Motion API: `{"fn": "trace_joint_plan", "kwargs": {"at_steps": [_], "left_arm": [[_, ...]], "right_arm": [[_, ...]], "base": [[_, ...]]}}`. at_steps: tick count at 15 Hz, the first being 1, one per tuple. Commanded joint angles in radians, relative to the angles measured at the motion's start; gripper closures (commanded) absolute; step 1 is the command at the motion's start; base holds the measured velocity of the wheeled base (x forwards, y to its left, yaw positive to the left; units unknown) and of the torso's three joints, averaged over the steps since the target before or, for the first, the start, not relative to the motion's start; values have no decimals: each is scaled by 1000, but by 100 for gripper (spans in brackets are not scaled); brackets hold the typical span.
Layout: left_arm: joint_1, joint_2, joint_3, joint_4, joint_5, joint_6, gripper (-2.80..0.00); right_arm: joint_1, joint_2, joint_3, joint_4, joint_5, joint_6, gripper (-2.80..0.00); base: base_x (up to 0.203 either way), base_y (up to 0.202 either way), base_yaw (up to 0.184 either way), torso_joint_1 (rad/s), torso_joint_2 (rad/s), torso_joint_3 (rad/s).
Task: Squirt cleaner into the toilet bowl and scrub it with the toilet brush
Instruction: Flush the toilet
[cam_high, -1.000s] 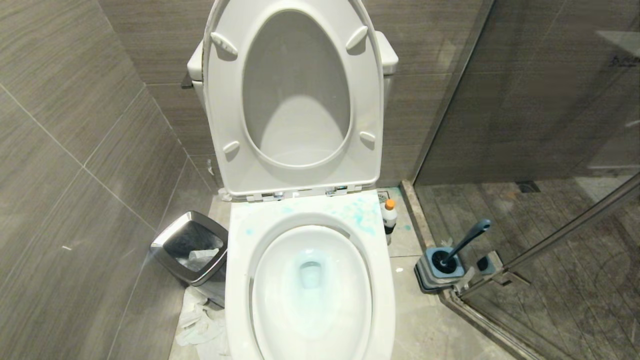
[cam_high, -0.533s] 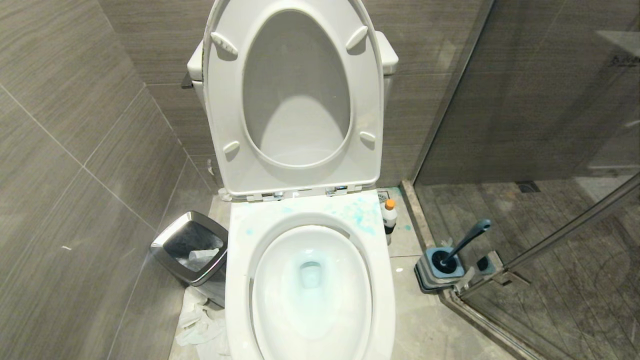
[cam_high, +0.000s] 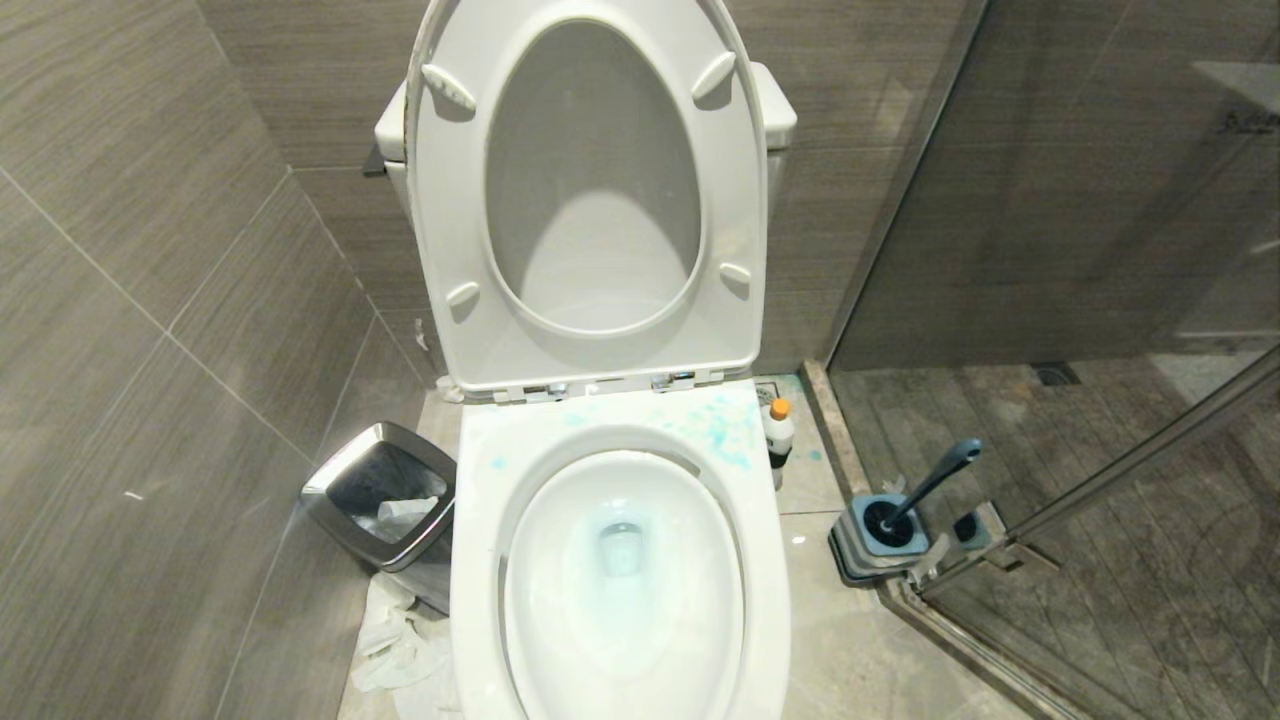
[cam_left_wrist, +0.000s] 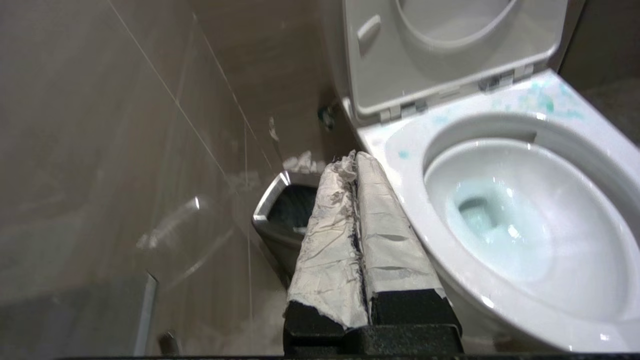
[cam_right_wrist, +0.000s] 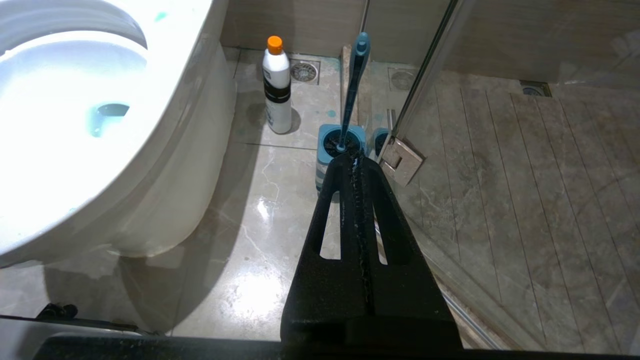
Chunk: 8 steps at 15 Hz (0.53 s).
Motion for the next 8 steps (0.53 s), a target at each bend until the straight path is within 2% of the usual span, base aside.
{"fn": "trace_joint_plan", "kwargs": {"at_steps": [1, 5, 8], "left_arm": [[0, 157, -162, 1, -1, 5, 0], [0, 419, -422, 5, -1, 14, 0], [-2, 627, -545, 2, -4, 46, 0]], "right_arm": [[0, 2, 0, 0, 0, -1, 0], [0, 2, 0, 0, 0, -1, 0], [0, 2, 0, 0, 0, -1, 0]], "base": [[0, 0, 0, 0, 0, 0], [0, 0, 0, 0, 0, 0], [0, 0, 0, 0, 0, 0]]}}
